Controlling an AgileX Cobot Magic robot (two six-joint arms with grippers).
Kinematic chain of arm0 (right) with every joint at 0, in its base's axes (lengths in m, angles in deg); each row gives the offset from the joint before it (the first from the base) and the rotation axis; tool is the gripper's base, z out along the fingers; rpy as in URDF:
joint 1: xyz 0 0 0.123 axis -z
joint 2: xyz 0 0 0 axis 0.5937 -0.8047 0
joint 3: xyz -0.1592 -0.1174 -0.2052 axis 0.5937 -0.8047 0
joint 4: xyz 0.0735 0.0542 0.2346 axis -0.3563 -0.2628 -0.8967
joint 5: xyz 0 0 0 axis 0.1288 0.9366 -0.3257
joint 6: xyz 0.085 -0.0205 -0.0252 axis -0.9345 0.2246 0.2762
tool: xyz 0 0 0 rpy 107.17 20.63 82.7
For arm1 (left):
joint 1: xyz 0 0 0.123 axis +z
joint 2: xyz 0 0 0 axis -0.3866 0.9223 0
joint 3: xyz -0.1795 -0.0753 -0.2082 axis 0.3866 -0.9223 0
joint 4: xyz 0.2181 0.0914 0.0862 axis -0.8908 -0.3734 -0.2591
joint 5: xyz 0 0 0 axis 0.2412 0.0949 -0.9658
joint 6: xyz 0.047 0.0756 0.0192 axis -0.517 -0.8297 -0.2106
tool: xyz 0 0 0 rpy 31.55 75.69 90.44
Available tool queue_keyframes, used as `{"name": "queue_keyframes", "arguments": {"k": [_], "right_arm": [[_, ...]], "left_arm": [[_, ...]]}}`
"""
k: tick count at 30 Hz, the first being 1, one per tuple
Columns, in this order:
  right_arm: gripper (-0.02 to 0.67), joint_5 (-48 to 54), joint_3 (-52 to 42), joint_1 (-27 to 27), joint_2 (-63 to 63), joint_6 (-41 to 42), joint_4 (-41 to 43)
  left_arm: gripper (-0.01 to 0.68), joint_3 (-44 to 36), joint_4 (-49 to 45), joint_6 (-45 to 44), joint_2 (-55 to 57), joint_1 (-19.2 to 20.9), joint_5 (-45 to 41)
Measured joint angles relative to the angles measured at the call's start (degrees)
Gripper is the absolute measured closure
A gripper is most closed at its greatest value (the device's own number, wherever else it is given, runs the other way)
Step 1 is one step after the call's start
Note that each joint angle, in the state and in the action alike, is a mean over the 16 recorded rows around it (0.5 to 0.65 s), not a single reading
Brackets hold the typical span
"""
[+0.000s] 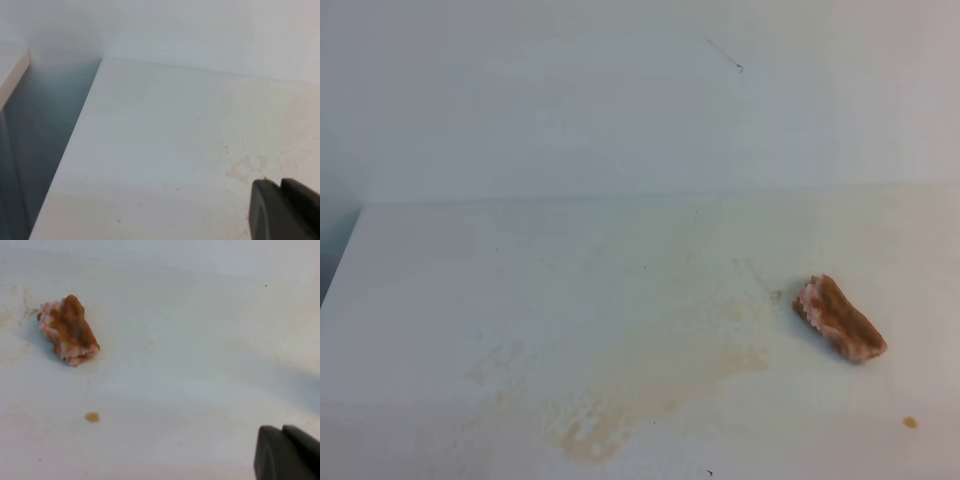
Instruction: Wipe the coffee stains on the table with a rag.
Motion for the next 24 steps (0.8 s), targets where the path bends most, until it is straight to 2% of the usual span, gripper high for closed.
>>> {"name": "queue_keyframes", "arguments": {"k": [24], "right_arm": [[0.651,0.0,0.0,0.0,0.0,0.0,0.0]], "left_arm": [[0.677,0.8,0.0,0.0,0.7,0.0,-0.4]]}}
